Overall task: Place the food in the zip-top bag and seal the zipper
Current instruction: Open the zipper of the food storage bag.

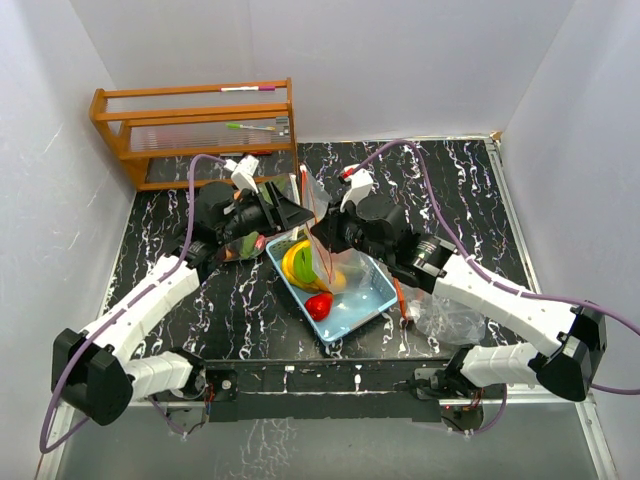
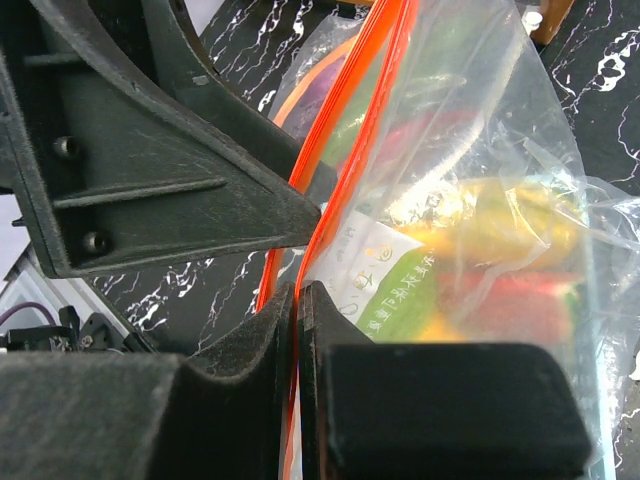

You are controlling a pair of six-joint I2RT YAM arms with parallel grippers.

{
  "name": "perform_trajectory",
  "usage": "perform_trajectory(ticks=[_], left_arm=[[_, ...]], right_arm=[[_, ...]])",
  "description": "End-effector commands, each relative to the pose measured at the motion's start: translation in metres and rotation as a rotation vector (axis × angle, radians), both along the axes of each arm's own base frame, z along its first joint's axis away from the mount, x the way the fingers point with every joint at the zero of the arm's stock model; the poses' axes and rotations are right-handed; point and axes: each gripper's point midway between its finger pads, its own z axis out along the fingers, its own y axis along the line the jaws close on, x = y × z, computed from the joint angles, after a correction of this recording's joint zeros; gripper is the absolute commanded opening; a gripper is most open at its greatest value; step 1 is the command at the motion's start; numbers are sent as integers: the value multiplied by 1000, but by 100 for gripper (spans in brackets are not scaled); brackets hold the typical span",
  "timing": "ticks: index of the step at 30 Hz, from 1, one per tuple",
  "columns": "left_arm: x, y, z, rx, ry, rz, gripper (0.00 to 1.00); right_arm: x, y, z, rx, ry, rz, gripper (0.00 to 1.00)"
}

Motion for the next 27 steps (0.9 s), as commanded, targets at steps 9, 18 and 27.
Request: perform_trajectory(ticks=[9,18,27], left_arm=[[8,-11,6,-10,-39,-3,23],[15,7,-14,237,-76,16,0],[19,88,45,588,-276,248,0]], right_arm=[[-1,5,39,71,-92,1,8],[9,-27,51,-7,-134,-142,8],[37,-84,65,-200,-157,-457,7]])
